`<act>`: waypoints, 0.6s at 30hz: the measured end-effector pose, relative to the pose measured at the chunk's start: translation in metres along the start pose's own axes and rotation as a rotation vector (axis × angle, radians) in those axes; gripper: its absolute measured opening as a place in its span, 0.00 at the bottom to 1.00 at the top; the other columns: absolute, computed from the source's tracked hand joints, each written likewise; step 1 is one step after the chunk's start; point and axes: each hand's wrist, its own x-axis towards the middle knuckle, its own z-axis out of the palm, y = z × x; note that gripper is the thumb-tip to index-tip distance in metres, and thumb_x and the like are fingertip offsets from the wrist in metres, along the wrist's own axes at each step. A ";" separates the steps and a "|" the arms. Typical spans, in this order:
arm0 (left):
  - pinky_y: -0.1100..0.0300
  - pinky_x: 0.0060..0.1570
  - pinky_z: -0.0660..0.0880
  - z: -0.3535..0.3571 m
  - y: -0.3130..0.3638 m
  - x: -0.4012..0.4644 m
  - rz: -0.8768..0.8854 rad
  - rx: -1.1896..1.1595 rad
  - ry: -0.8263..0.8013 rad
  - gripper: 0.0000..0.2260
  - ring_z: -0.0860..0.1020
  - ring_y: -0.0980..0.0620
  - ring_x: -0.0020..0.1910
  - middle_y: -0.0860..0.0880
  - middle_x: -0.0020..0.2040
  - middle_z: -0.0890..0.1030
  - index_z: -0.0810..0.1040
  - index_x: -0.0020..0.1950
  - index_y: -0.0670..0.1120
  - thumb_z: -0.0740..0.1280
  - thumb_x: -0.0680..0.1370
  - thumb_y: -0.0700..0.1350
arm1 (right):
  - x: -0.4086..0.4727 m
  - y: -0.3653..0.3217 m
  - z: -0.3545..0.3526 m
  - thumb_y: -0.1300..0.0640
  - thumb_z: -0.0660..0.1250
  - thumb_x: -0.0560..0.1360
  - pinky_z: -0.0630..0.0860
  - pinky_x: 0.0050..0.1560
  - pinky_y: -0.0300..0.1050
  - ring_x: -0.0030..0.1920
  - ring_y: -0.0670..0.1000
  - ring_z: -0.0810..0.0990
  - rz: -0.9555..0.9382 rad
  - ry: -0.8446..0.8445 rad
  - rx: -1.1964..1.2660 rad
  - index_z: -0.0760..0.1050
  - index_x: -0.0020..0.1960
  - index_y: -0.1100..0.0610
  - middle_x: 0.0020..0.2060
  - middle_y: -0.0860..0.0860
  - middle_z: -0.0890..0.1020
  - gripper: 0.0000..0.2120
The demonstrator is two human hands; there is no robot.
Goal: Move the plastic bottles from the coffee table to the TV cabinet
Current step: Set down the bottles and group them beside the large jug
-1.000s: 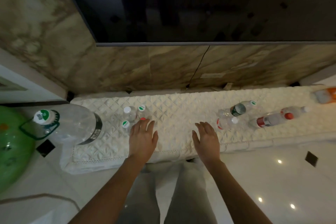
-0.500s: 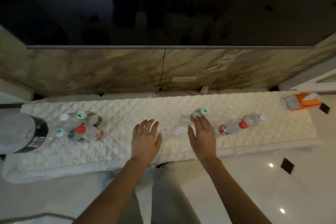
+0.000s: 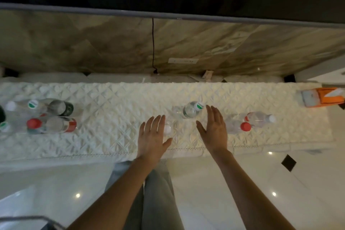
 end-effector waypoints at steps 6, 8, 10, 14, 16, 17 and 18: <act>0.48 0.55 0.75 0.044 -0.029 0.006 -0.116 -0.249 0.015 0.36 0.78 0.41 0.58 0.40 0.61 0.78 0.69 0.69 0.40 0.76 0.66 0.54 | 0.029 0.006 0.043 0.51 0.72 0.71 0.63 0.67 0.44 0.71 0.56 0.65 0.183 -0.076 0.369 0.55 0.75 0.58 0.72 0.57 0.65 0.39; 0.52 0.54 0.75 0.055 -0.034 0.006 -0.086 -0.389 0.009 0.33 0.77 0.43 0.59 0.42 0.62 0.77 0.70 0.68 0.41 0.76 0.67 0.51 | 0.036 0.004 0.054 0.54 0.74 0.70 0.65 0.64 0.41 0.68 0.55 0.68 0.185 -0.043 0.428 0.61 0.72 0.58 0.69 0.57 0.69 0.36; 0.54 0.54 0.76 0.063 -0.035 0.006 -0.072 -0.500 -0.016 0.32 0.77 0.45 0.60 0.44 0.64 0.76 0.69 0.69 0.46 0.76 0.68 0.49 | 0.040 0.003 0.063 0.56 0.74 0.69 0.70 0.64 0.46 0.65 0.54 0.72 0.187 -0.016 0.454 0.65 0.70 0.58 0.65 0.56 0.73 0.33; 0.55 0.54 0.77 0.070 -0.033 0.008 -0.055 -0.609 -0.029 0.28 0.76 0.47 0.61 0.45 0.64 0.75 0.66 0.67 0.50 0.72 0.69 0.50 | 0.045 0.001 0.072 0.58 0.75 0.67 0.77 0.57 0.55 0.59 0.50 0.76 0.193 0.046 0.448 0.69 0.65 0.54 0.59 0.52 0.78 0.29; 0.54 0.53 0.78 0.070 -0.036 0.010 -0.043 -0.609 -0.038 0.26 0.76 0.46 0.60 0.44 0.63 0.76 0.68 0.67 0.47 0.66 0.71 0.54 | 0.044 -0.006 0.072 0.58 0.75 0.67 0.78 0.55 0.56 0.58 0.51 0.77 0.147 0.046 0.418 0.70 0.64 0.54 0.58 0.53 0.78 0.27; 0.52 0.53 0.78 0.070 -0.038 0.010 -0.043 -0.612 -0.038 0.26 0.77 0.45 0.60 0.43 0.63 0.76 0.69 0.67 0.45 0.65 0.71 0.55 | 0.042 -0.012 0.072 0.57 0.75 0.68 0.78 0.55 0.56 0.58 0.51 0.77 0.126 0.043 0.401 0.70 0.63 0.54 0.57 0.53 0.79 0.27; 0.52 0.53 0.78 0.069 -0.040 0.009 -0.050 -0.618 -0.033 0.26 0.77 0.45 0.60 0.43 0.63 0.76 0.70 0.67 0.44 0.64 0.72 0.55 | 0.040 -0.018 0.071 0.57 0.75 0.68 0.79 0.54 0.56 0.57 0.52 0.77 0.110 0.044 0.388 0.70 0.63 0.54 0.57 0.53 0.79 0.27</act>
